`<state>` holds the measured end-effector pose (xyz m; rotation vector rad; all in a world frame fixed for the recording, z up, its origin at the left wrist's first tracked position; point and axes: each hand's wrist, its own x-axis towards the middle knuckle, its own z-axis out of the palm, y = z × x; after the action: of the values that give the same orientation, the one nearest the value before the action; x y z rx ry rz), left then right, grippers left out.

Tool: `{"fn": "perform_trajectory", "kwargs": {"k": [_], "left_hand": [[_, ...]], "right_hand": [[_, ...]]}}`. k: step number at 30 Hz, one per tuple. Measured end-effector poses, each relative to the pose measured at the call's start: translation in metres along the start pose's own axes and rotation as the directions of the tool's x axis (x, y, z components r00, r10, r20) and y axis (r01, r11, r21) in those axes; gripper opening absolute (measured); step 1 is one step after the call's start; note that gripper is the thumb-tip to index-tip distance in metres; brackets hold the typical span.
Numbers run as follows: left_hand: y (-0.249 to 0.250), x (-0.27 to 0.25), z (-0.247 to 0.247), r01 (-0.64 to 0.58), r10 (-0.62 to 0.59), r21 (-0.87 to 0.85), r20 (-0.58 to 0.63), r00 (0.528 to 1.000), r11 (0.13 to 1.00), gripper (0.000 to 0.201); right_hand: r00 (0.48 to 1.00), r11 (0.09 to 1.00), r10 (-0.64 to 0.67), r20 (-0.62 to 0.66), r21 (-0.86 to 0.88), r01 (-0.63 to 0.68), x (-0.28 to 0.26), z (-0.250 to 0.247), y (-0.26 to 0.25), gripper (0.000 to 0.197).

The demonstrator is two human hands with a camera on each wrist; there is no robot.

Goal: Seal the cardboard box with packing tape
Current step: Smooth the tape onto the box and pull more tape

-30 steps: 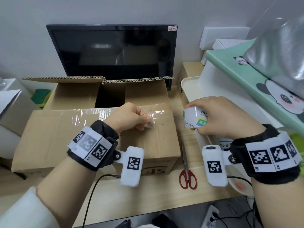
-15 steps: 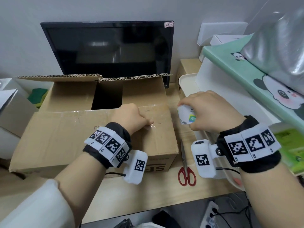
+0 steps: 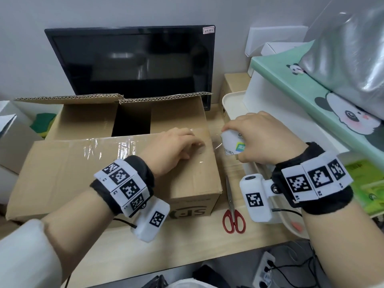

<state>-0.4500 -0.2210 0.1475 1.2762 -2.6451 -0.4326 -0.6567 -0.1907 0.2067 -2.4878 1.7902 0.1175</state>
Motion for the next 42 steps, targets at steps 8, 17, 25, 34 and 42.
{"fn": "perform_trajectory", "kwargs": {"k": [8,17,25,34,42], "left_hand": [[-0.003,-0.006,0.010,0.102,-0.101,-0.134,0.017,0.995,0.986,0.068],[-0.007,-0.014,0.002,0.006,-0.007,-0.118,-0.007,1.000,0.993,0.010],[0.003,-0.041,0.001,-0.004,0.009,-0.019,0.289,0.957,1.000,0.051],[0.026,-0.010,0.002,0.074,-0.191,0.263,0.454,0.870,0.962,0.075],[0.031,-0.009,0.006,0.057,-0.178,0.281,0.430,0.885,0.958,0.062]], "right_hand": [[0.999,0.995,0.021,-0.025,0.096,-0.018,0.003,-0.003,-0.002,0.062],[0.989,0.993,-0.041,-0.140,0.102,0.056,0.015,-0.013,-0.013,0.051],[0.993,0.997,-0.033,-0.111,0.067,0.040,0.018,-0.018,-0.016,0.052],[0.994,0.998,-0.027,-0.108,0.054,0.033,0.017,-0.015,-0.015,0.053],[0.996,0.997,-0.009,-0.091,0.071,0.015,0.014,-0.011,-0.008,0.052]]}}
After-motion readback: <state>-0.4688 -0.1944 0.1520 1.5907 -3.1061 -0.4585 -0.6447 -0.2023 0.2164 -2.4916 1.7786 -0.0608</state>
